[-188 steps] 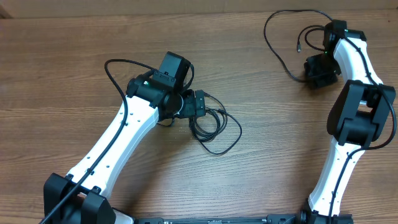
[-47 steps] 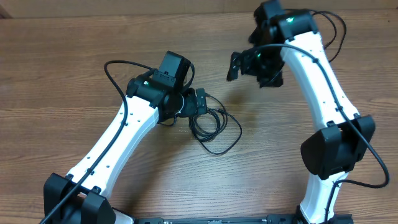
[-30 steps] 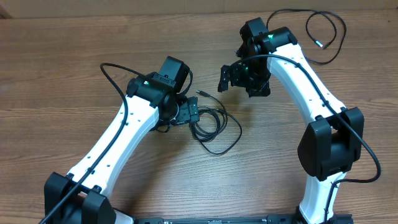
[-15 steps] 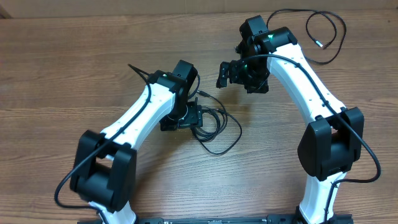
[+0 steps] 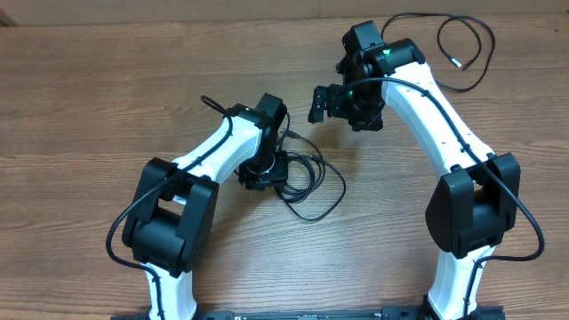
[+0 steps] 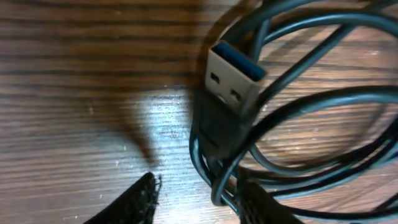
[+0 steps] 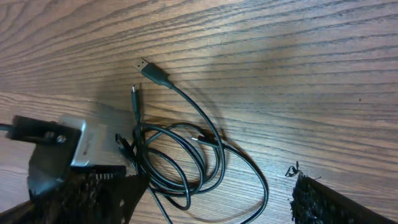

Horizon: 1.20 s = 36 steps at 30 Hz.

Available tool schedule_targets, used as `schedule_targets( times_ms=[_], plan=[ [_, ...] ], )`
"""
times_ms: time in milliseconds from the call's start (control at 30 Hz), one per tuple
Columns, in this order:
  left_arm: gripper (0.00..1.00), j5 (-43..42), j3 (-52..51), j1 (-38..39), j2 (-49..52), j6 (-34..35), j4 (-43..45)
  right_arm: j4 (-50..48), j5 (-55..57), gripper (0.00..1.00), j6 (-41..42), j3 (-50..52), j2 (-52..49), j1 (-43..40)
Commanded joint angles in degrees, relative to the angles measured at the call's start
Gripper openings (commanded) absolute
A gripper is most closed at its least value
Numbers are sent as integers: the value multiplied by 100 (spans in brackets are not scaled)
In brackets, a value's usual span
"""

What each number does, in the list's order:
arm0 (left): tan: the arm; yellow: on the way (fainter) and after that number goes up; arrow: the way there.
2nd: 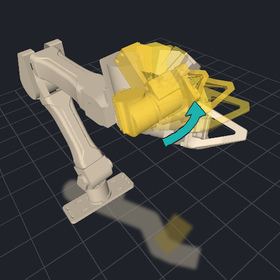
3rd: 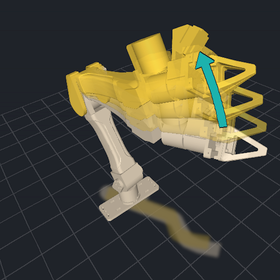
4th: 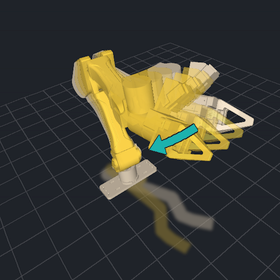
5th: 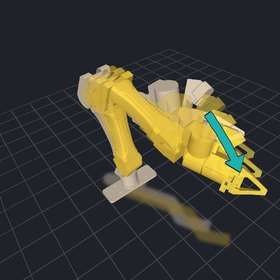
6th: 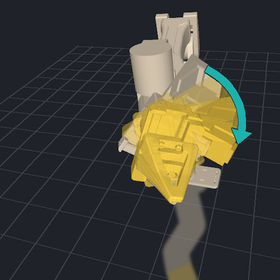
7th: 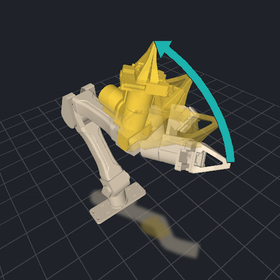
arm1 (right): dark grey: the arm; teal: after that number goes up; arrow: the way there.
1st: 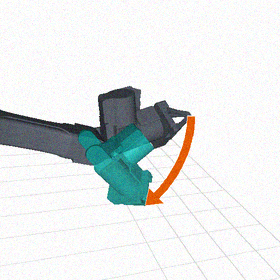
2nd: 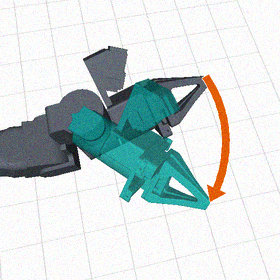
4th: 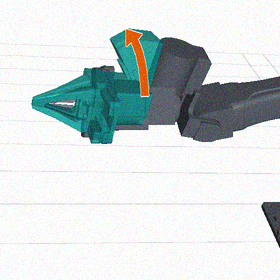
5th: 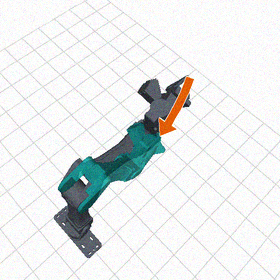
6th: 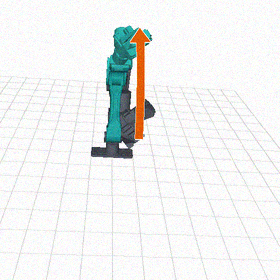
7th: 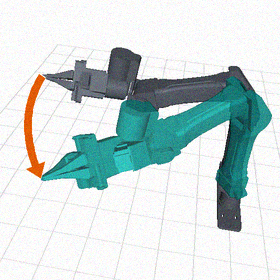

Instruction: Untangle cables

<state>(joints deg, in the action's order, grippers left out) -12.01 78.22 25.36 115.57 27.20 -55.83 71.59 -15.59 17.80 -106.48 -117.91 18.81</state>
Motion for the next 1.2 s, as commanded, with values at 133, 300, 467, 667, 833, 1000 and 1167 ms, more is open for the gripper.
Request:
schedule_targets(
  times_ms=[133,300,467,667,833,1000,1167],
  plan=[
    [26,-114,-15,-26,79,-44,109,-24,50,100,15,37,201,15],
    [12,-111,-15,-26,79,-42,212,-22,50,100,15,39,199,15],
    [4,-114,24,-28,79,-42,133,-24,52,100,15,39,195,15],
    [4,-98,669,-125,76,-44,-636,-24,52,100,13,42,195,15],
    [4,50,1663,-273,74,-44,-1547,-26,52,100,15,42,192,15],
    [4,457,2605,-306,-46,-46,-2192,-57,52,100,15,42,179,15],
    [4,872,3154,-343,-332,-39,-2367,-74,52,100,13,42,162,15]
  ],
)
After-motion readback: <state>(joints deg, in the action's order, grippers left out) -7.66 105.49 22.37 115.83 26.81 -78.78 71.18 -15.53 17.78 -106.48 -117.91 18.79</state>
